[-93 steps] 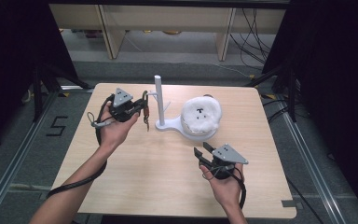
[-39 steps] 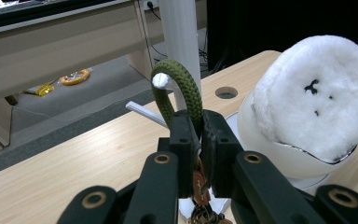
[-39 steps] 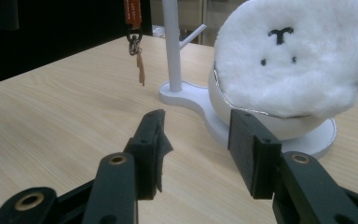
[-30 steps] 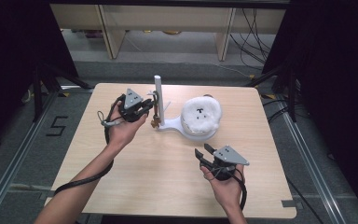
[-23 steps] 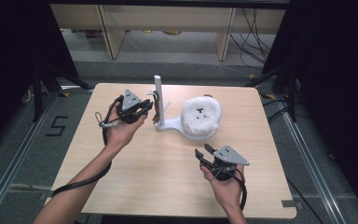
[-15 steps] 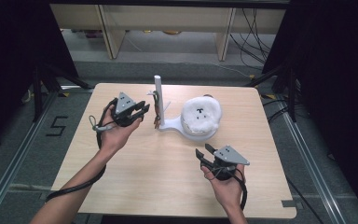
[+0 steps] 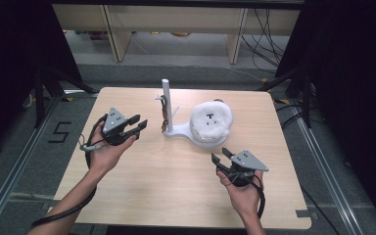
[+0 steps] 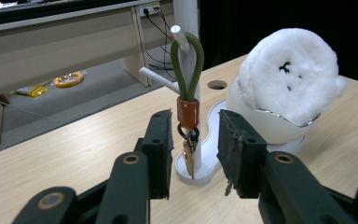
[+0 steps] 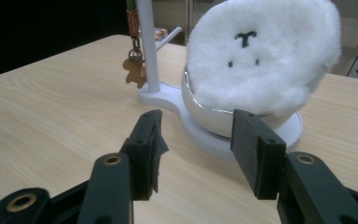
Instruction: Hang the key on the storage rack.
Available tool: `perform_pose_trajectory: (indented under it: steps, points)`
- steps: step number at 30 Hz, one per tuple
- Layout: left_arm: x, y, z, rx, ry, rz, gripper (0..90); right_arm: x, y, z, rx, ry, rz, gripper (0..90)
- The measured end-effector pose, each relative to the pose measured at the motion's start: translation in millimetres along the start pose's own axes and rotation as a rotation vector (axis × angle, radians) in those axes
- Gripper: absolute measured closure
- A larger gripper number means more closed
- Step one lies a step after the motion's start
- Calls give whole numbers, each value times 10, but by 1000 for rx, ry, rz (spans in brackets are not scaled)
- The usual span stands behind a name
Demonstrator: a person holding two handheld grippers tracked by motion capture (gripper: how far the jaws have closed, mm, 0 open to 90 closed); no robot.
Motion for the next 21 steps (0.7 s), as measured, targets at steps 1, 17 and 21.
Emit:
perform_pose_trajectory:
  steps: [1, 17, 21]
  points:
    - [1, -36, -26, -2, -7, -2, 627, 19, -8, -3, -7, -7, -11, 539]
    - [-108, -325, -545, 5, 2, 27, 519, 351, -153, -90, -9, 26, -87, 521]
    - [-124, -339, -775, -7, -22, 39, 504, 400, -171, -160, -22, 43, -91, 517]
Point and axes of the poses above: each handheld gripper's, and its own axes: y roughly forward along the jaws, z roughly out of its top, x roughly to its right, the point moved 8 cm from there along y, roughly forward along the jaws, and after that the axes turned 15 degrees about -x, right-handed, at the moved point
